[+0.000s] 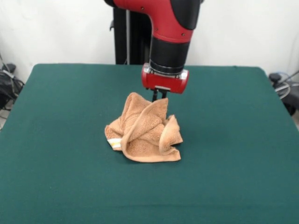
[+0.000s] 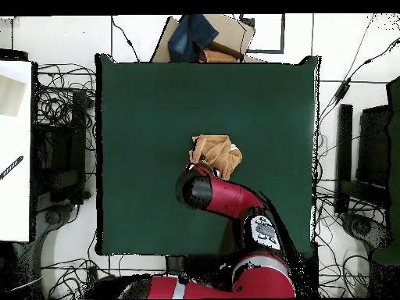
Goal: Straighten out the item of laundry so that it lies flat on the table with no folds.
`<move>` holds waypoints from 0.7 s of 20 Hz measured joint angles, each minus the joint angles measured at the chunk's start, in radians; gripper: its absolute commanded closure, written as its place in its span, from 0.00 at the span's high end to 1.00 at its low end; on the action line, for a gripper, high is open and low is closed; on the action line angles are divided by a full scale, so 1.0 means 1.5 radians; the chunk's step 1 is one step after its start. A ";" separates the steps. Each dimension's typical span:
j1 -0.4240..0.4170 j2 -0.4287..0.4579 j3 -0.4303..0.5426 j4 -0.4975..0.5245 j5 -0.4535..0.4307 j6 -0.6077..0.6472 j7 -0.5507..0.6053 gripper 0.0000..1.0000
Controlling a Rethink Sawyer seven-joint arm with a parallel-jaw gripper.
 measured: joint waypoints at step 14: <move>-0.003 -0.005 0.003 0.000 -0.015 0.000 0.000 0.00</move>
